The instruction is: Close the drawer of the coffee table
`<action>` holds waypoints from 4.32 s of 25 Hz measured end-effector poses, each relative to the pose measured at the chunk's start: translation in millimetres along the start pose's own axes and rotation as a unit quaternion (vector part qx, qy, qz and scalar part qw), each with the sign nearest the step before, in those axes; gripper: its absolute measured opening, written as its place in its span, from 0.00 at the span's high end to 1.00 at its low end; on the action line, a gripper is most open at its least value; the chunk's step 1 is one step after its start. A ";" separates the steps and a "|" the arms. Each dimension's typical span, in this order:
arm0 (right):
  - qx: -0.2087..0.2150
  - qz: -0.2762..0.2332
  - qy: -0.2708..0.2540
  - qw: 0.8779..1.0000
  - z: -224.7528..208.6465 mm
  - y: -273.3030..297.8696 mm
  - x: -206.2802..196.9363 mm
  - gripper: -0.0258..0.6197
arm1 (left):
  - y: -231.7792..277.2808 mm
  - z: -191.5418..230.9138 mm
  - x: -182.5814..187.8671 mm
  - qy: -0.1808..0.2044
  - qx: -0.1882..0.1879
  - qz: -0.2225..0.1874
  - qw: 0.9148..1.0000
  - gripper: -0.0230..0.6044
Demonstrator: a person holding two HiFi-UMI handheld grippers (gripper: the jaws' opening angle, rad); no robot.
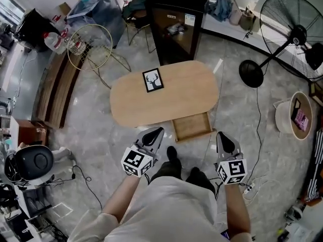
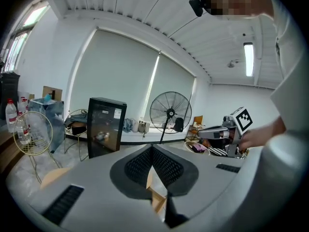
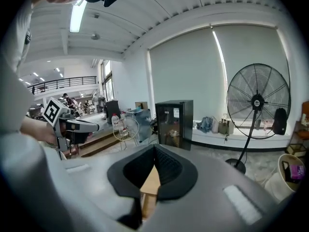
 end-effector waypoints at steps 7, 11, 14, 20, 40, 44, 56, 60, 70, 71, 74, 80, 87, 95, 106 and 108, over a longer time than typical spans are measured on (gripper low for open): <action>-0.017 0.027 0.020 0.999 1.1 22.3 -30.5 0.94 | 13.3 11.4 -33.1 -0.017 -0.020 0.020 0.999 0.95; -0.018 0.051 0.021 0.998 -2.9 34.3 -51.1 0.94 | 18.2 13.6 -57.0 -0.031 -0.023 0.036 0.999 0.95; -0.018 0.065 0.026 0.997 -11.4 43.0 -65.0 0.94 | 23.7 14.6 -73.3 -0.043 -0.017 0.045 0.998 0.95; -0.012 0.090 0.039 0.995 -34.9 58.8 -90.8 0.94 | 42.9 8.9 -103.7 -0.069 0.000 0.064 0.996 0.95; 0.021 0.193 0.048 0.980 -125.8 137.2 -218.8 0.94 | 147.9 -17.9 -216.9 -0.143 0.054 0.103 0.983 0.95; 0.029 0.216 0.050 0.975 -135.5 147.1 -251.1 0.94 | 158.5 -23.8 -249.4 -0.154 0.056 0.118 0.979 0.95; 0.037 0.274 0.055 0.960 -165.3 173.5 -349.2 0.94 | 194.5 -43.7 -347.2 -0.189 0.058 0.141 0.970 0.95; 0.035 0.288 0.060 0.955 -174.1 179.0 -375.4 0.94 | 202.9 -51.5 -377.7 -0.201 0.056 0.154 0.966 0.95; 0.027 0.318 0.074 0.945 -195.7 192.3 -445.1 0.92 | 219.1 -66.7 -449.5 -0.214 0.052 0.186 0.958 0.95; 0.027 0.321 0.074 0.944 -196.9 193.2 -452.0 0.92 | 220.1 -67.7 -456.0 -0.216 0.051 0.188 0.957 0.94; 0.031 0.331 0.073 0.940 -198.9 196.8 -470.9 0.91 | 220.8 -70.7 -474.7 -0.225 0.051 0.192 0.954 0.91; 0.041 0.364 0.070 0.928 -206.2 199.4 -510.9 0.89 | 222.6 -85.3 -518.6 -0.252 0.054 0.214 0.942 0.87; 0.026 0.387 0.073 0.919 -228.1 200.6 -555.1 0.87 | 231.1 -112.8 -570.8 -0.276 0.048 0.259 0.924 0.80; 0.021 0.416 0.082 0.905 -238.4 203.6 -593.8 0.86 | 237.4 -126.2 -630.5 -0.360 0.107 0.297 0.878 0.80; -0.033 0.434 0.085 0.896 -266.1 209.9 -635.7 0.85 | 250.6 -127.9 -672.2 -0.373 0.165 0.341 0.847 0.71; -0.047 0.430 0.084 0.898 -271.5 211.4 -639.9 0.84 | 253.9 -125.2 -676.5 -0.373 0.177 0.339 0.845 0.71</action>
Point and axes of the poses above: the fingertips, and each gripper's own axes: y forward along the fingers, z to its left, x out of its top, the point moved 4 cm from there along -y, backward along the fingers, and after that the axes turned 11 degrees about y, right-handed, at the moved point
